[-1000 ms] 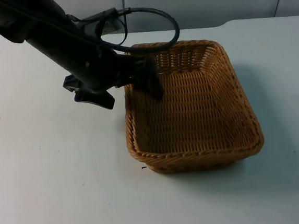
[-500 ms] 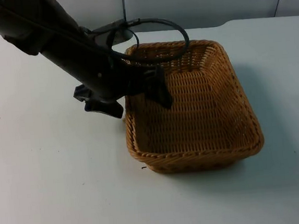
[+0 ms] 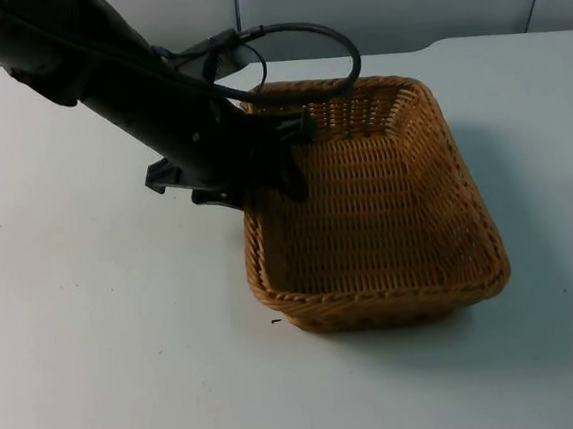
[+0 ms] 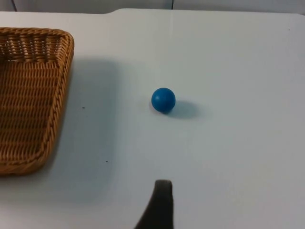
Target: Pick up the basket with the left hand and place the ball into the basket with the right hand.
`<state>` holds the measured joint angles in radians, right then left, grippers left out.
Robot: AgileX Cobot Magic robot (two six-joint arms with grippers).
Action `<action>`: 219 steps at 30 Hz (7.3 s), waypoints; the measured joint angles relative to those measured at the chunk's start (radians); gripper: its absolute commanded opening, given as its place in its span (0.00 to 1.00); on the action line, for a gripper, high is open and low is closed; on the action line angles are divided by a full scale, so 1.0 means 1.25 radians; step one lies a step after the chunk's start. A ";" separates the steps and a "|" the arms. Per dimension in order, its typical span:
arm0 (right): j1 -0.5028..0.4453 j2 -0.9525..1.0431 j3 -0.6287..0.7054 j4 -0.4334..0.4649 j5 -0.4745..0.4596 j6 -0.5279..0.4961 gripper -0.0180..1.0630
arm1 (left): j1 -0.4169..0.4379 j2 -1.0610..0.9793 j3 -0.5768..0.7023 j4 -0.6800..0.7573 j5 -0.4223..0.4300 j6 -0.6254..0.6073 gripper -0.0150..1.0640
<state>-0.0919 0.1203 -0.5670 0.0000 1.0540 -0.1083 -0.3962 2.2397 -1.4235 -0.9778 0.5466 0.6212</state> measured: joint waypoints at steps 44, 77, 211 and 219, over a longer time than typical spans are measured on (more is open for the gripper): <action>0.000 0.000 0.000 0.000 -0.006 0.001 0.72 | 0.055 -0.175 0.017 0.142 0.071 -0.315 0.01; 0.000 0.350 -0.262 0.014 -0.007 0.052 0.75 | 0.152 -0.406 0.376 -0.047 -0.002 -0.122 0.01; 0.236 1.110 -0.605 0.262 -0.332 -0.140 0.01 | 0.152 -0.401 0.376 -0.058 0.014 -0.100 0.01; 0.359 1.110 -0.605 0.269 -0.348 -0.143 0.01 | 0.152 -0.401 0.376 -0.058 0.017 -0.100 0.01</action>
<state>0.3567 1.5073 -1.3232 0.3359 0.6186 -0.2873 -0.2057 1.7379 -0.9533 -1.0500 0.5677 0.4956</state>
